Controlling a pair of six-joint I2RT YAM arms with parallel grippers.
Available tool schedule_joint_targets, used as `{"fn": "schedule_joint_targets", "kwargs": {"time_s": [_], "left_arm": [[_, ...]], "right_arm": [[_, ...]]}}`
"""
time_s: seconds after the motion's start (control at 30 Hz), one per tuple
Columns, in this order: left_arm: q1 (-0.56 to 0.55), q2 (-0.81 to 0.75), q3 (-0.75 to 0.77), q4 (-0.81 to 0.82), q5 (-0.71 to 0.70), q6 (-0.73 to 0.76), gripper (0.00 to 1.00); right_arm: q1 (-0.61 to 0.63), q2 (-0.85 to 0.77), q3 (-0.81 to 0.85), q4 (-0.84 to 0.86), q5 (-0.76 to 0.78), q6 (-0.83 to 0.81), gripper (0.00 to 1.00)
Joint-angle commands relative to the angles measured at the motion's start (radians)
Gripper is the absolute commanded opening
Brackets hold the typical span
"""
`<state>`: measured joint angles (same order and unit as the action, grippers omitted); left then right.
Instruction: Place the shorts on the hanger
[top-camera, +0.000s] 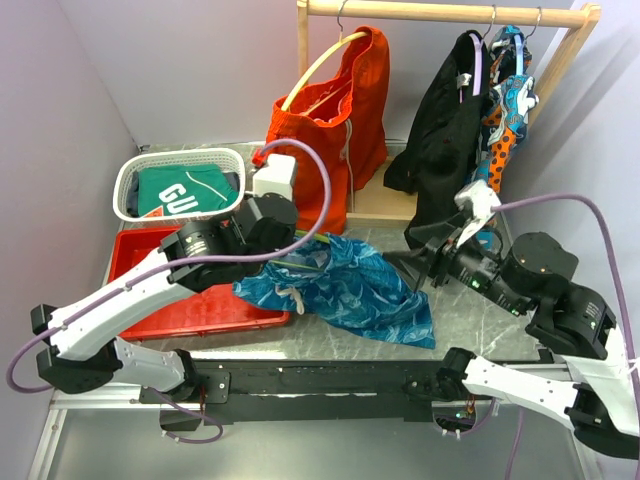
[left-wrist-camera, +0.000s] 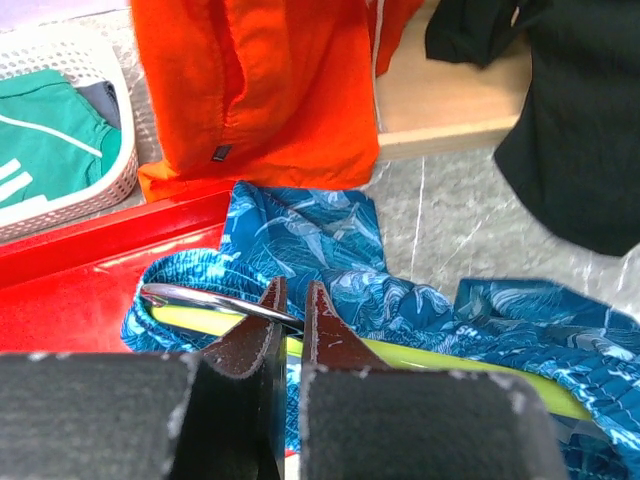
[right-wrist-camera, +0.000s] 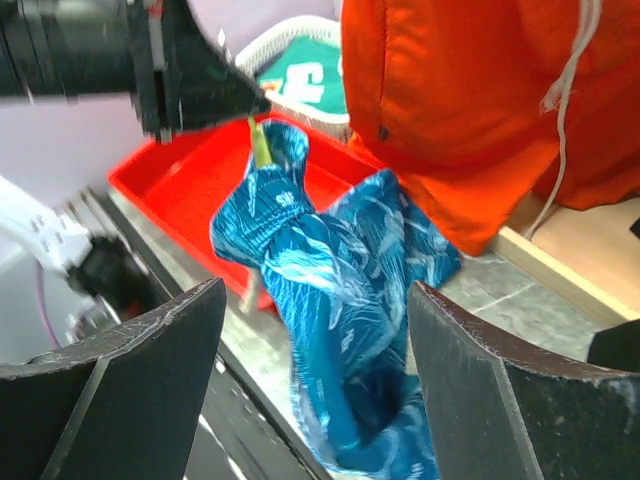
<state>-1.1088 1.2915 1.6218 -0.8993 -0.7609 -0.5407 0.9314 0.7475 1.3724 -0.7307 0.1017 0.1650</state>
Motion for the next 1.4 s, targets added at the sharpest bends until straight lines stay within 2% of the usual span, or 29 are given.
{"fn": "schedule_joint_targets", "kwargs": {"time_s": [0.0, 0.2, 0.37, 0.5, 0.57, 0.7, 0.73, 0.8, 0.87, 0.9, 0.93, 0.97, 1.03, 1.1, 1.27, 1.33, 1.37], "left_arm": [[-0.017, 0.019, 0.05, 0.059, 0.021, 0.074, 0.01], [-0.037, 0.04, 0.056, 0.066, 0.037, 0.102, 0.01], [-0.049, 0.042, 0.039, 0.086, 0.041, 0.105, 0.01], [-0.057, 0.045, 0.033, 0.102, 0.043, 0.107, 0.01], [-0.065, 0.048, 0.032, 0.109, 0.041, 0.108, 0.01], [-0.08, 0.055, 0.033, 0.119, 0.04, 0.114, 0.01], [-0.086, 0.058, 0.033, 0.119, 0.034, 0.114, 0.01], [-0.089, 0.061, 0.035, 0.123, 0.032, 0.11, 0.01], [-0.091, 0.065, 0.042, 0.122, 0.034, 0.101, 0.02], [-0.091, 0.065, 0.046, 0.119, 0.032, 0.096, 0.07], [-0.094, 0.065, 0.049, 0.117, 0.029, 0.09, 0.21], [-0.092, 0.065, 0.055, 0.119, 0.026, 0.087, 0.29], [-0.092, 0.061, 0.056, 0.117, 0.026, 0.084, 0.55], [-0.092, 0.057, 0.062, 0.114, 0.023, 0.079, 0.73], [-0.092, 0.051, 0.073, 0.103, -0.011, 0.067, 0.9], [-0.092, 0.039, 0.079, 0.105, -0.041, 0.05, 0.99], [-0.092, 0.029, 0.079, 0.106, -0.052, 0.044, 0.99]], "right_arm": [[0.02, 0.012, -0.061, -0.053, -0.075, -0.12, 0.8], [0.041, 0.067, -0.093, -0.065, -0.158, -0.128, 0.8], [0.069, 0.127, -0.107, -0.067, -0.165, -0.131, 0.78], [0.075, 0.154, -0.118, -0.065, -0.189, -0.128, 0.73], [0.078, 0.167, -0.13, -0.064, -0.189, -0.124, 0.65], [0.078, 0.162, -0.15, -0.046, -0.171, -0.111, 0.42], [0.08, 0.153, -0.154, -0.038, -0.171, -0.11, 0.23], [0.08, 0.141, -0.173, -0.007, -0.169, -0.096, 0.04], [0.08, 0.121, -0.199, 0.011, -0.165, -0.084, 0.0], [0.078, 0.11, -0.211, 0.036, -0.16, -0.073, 0.0], [0.08, 0.086, -0.225, 0.051, -0.154, -0.065, 0.0], [0.078, 0.073, -0.252, 0.063, -0.154, -0.059, 0.0], [0.08, 0.029, -0.289, 0.097, -0.148, -0.041, 0.0], [0.078, 0.001, -0.309, 0.122, -0.145, -0.024, 0.0], [0.08, -0.088, -0.357, 0.143, -0.106, 0.007, 0.0], [0.08, -0.132, -0.377, 0.162, -0.103, 0.022, 0.0], [0.08, -0.145, -0.38, 0.163, -0.08, 0.028, 0.0]]}}
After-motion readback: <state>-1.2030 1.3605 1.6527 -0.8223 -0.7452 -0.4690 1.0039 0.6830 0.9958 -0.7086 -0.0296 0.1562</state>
